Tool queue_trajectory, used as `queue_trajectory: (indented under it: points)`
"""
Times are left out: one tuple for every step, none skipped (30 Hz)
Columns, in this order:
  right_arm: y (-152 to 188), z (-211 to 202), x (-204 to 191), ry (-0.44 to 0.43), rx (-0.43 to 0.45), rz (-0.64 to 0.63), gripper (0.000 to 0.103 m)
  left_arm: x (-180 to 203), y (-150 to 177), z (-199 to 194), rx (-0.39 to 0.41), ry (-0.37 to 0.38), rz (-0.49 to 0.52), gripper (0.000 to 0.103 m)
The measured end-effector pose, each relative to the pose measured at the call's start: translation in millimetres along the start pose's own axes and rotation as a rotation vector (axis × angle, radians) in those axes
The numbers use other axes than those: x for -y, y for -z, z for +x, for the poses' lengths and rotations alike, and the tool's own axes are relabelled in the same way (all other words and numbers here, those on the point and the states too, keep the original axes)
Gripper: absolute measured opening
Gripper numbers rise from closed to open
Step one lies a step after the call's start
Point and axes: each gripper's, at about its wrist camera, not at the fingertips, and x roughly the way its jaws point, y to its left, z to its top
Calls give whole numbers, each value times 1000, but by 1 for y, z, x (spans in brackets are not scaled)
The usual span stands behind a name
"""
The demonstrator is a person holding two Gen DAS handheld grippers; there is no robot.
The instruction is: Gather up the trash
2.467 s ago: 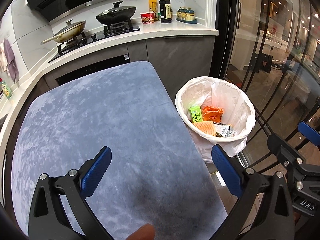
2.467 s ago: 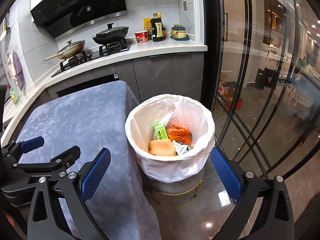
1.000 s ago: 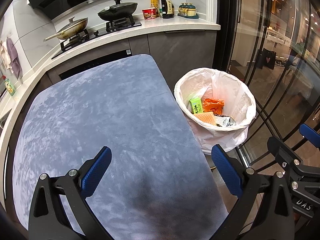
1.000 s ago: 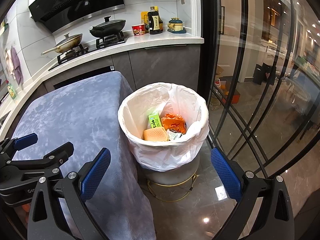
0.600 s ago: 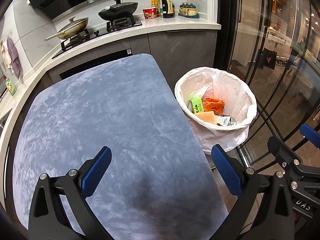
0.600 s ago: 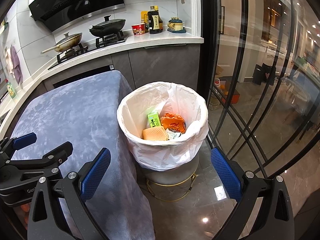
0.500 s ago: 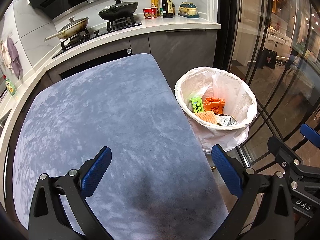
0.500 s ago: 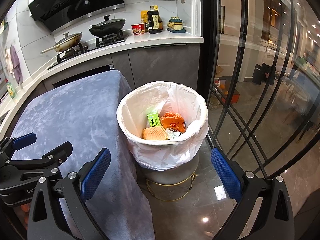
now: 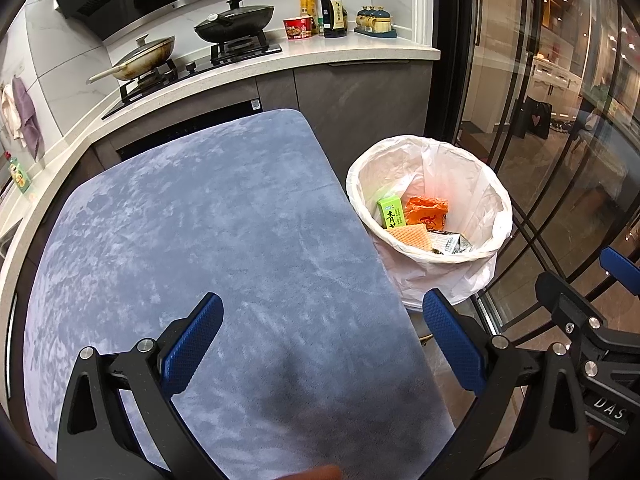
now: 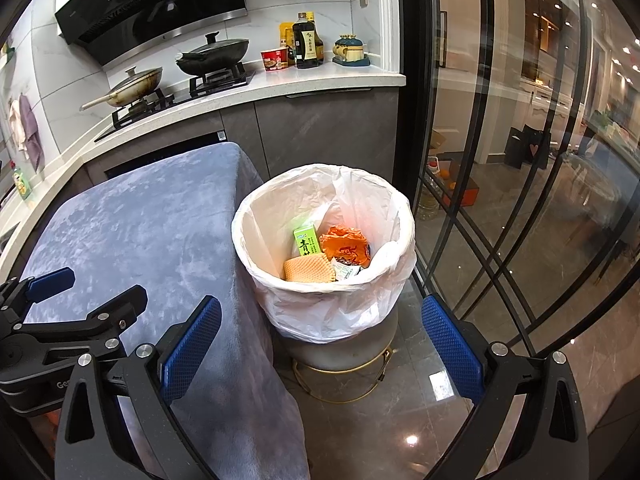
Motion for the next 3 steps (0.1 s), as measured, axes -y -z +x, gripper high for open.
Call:
queue_trajectory:
  points:
    - [0, 0, 0, 2, 1, 2, 97, 2, -1, 0, 0, 4, 2, 95]
    - [0, 0, 1, 4, 2, 4, 97, 3, -1, 1, -1, 8, 5, 95]
    - [-1, 0, 1, 5, 3, 7, 97, 3, -2, 2, 0, 14, 8, 95]
